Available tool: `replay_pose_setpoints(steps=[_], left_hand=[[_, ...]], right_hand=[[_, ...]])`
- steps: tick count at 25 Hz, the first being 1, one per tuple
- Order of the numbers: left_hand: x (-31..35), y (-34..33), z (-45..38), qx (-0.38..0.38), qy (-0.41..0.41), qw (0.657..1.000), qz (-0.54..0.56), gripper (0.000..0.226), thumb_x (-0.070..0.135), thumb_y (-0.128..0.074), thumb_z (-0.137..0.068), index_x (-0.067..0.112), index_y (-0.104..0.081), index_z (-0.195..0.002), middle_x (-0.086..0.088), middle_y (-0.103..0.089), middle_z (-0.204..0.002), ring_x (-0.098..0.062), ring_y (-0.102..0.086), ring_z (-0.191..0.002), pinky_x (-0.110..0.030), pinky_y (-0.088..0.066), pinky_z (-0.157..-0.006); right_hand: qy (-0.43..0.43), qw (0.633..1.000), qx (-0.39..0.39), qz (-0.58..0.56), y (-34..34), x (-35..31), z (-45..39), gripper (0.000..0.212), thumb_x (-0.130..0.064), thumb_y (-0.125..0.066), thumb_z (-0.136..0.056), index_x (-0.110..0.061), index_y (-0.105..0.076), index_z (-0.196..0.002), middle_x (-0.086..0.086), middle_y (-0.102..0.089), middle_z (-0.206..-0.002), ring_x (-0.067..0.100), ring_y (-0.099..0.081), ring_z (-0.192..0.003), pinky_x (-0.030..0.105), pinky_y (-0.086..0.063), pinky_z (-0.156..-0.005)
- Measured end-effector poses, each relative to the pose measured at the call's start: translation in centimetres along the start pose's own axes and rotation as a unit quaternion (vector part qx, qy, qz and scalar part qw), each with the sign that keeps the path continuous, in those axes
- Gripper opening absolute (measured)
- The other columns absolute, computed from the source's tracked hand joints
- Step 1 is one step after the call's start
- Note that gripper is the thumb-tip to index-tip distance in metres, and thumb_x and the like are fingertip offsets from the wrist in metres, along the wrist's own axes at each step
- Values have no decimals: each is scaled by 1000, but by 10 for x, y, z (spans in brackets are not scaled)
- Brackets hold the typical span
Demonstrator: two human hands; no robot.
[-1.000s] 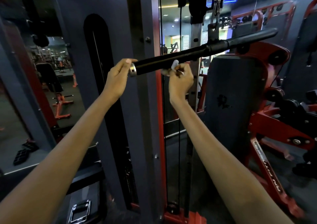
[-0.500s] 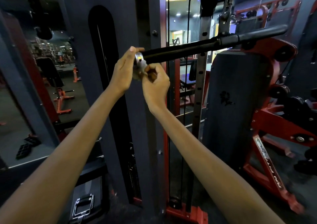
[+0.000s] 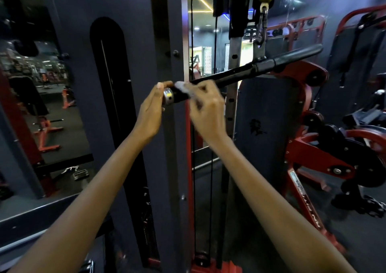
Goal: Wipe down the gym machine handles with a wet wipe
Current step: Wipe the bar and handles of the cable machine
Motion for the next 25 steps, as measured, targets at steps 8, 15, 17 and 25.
replay_pose_setpoints(steps=[8, 15, 17, 25], left_hand=[[8, 6, 7, -14, 103, 975, 198, 70, 49, -6, -100, 8, -56, -125, -12, -63, -110, -20, -59, -101, -34, -43, -90], [12, 7, 9, -14, 142, 948, 284, 73, 52, -6, -99, 5, -60, -116, -4, -66, -88, -17, -60, -88, -28, -46, -81], [11, 7, 8, -26, 136, 946, 293, 75, 53, -5, -98, 6, -61, -113, -6, -64, -91, -19, -58, -90, -29, -44, -82], [14, 11, 3, -30, 132, 959, 248, 66, 51, -10, -100, 9, -61, -108, -8, -64, -96, -17, -60, -88, -29, -46, -82]], right_hand=[[59, 994, -87, 1, -7, -24, -9, 29, 5, -56, -82, 5, -63, -110, 16, -55, -87, 16, -51, -73, 16, -44, -67], [206, 969, -108, 87, 10, -15, -5, 25, 5, -52, -81, 6, -67, -100, 20, -57, -82, 28, -56, -72, 31, -50, -59], [151, 985, -43, 74, 7, -21, -15, 26, 4, -50, -82, 8, -66, -102, 21, -58, -83, 26, -56, -74, 23, -49, -65], [146, 984, -40, 88, 19, -10, -20, 24, 8, -54, -80, 2, -69, -98, 18, -56, -80, 12, -45, -74, 14, -42, -64]])
Point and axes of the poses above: each hand's wrist, its own z-axis away from the middle knuckle, its own y-axis out of the back of the hand, x = y × z, the point moved 3 cm from there along -z, towards the middle knuckle
